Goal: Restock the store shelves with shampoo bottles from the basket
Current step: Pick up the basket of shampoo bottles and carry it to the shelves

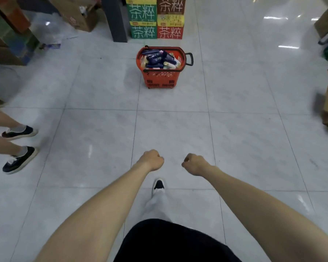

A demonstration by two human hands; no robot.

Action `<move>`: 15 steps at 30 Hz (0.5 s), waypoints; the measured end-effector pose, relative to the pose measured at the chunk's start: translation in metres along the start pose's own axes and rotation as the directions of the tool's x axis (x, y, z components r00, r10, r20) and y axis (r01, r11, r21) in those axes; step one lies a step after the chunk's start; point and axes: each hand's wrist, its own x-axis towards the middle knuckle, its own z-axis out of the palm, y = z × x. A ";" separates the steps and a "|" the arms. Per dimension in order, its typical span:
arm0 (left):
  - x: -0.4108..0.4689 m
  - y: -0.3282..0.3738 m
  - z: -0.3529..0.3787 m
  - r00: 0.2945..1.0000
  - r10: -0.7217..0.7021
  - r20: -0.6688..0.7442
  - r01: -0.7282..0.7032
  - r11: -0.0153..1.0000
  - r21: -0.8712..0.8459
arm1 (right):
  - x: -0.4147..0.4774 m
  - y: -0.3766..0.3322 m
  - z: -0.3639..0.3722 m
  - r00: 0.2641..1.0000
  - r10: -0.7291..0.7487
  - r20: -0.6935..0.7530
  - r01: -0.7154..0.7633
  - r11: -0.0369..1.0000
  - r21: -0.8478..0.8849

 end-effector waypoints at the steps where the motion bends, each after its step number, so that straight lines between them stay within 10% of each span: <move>1: 0.019 0.007 -0.017 1.000 -0.002 0.013 0.002 1.000 0.004 | 0.016 -0.012 -0.017 1.000 0.014 0.005 -0.014 1.000 0.003; 15: 0.261 0.107 -0.205 0.996 -0.071 0.057 0.075 0.993 -0.086 | 0.242 -0.103 -0.228 0.998 -0.032 -0.058 0.033 0.999 0.030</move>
